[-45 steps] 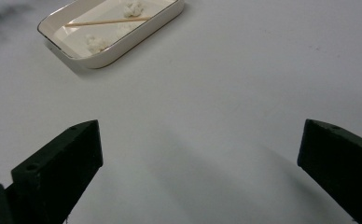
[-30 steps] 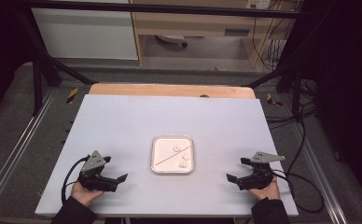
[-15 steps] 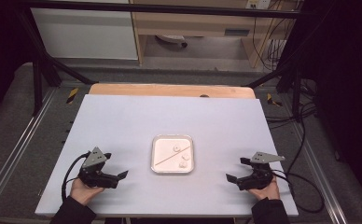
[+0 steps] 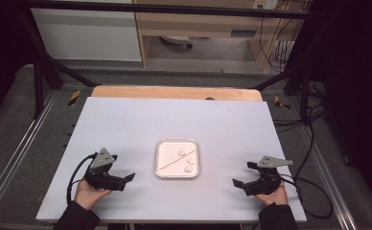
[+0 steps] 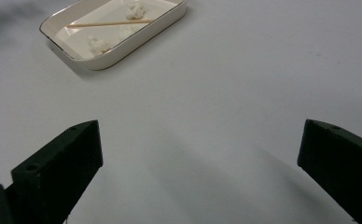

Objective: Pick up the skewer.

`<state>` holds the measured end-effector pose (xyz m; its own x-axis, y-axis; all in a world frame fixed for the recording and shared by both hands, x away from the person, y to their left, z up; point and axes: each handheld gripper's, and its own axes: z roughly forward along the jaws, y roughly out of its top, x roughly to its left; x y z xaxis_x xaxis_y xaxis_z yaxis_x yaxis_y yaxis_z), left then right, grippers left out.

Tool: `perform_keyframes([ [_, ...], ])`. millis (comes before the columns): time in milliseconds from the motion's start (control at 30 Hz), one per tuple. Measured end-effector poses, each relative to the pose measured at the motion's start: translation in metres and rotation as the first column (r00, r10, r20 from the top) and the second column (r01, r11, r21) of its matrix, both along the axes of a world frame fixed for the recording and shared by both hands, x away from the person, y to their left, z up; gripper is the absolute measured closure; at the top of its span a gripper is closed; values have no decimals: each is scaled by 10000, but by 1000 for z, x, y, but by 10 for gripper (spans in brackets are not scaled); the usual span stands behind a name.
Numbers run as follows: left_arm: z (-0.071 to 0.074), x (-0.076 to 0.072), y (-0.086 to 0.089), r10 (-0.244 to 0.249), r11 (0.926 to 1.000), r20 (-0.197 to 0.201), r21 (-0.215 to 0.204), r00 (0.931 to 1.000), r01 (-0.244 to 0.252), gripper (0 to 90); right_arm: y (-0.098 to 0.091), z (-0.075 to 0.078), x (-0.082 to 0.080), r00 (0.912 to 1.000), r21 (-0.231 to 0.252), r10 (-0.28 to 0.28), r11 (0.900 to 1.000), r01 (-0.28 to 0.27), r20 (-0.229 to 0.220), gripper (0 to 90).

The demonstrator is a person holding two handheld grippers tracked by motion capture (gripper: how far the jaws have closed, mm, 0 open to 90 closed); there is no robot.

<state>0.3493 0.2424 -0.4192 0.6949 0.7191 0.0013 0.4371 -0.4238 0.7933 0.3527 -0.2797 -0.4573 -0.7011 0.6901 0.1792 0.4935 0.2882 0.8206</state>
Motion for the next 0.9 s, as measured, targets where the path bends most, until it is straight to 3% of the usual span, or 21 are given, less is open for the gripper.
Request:
perform_keyframes([
  [333,10,6,-18,-141,9999,51,-40,9999,141,51,1,0,0,10000,-61,41,10000,-41,-25,6],
  [667,17,15,-48,-392,9987,108,316,9992,388,65,2,-1,0,10000,-104,29,9999,-29,-48,6],
  [900,16,23,-72,-592,9964,-152,594,9981,600,86,1,0,0,10000,-121,55,9999,-55,-19,6],
])
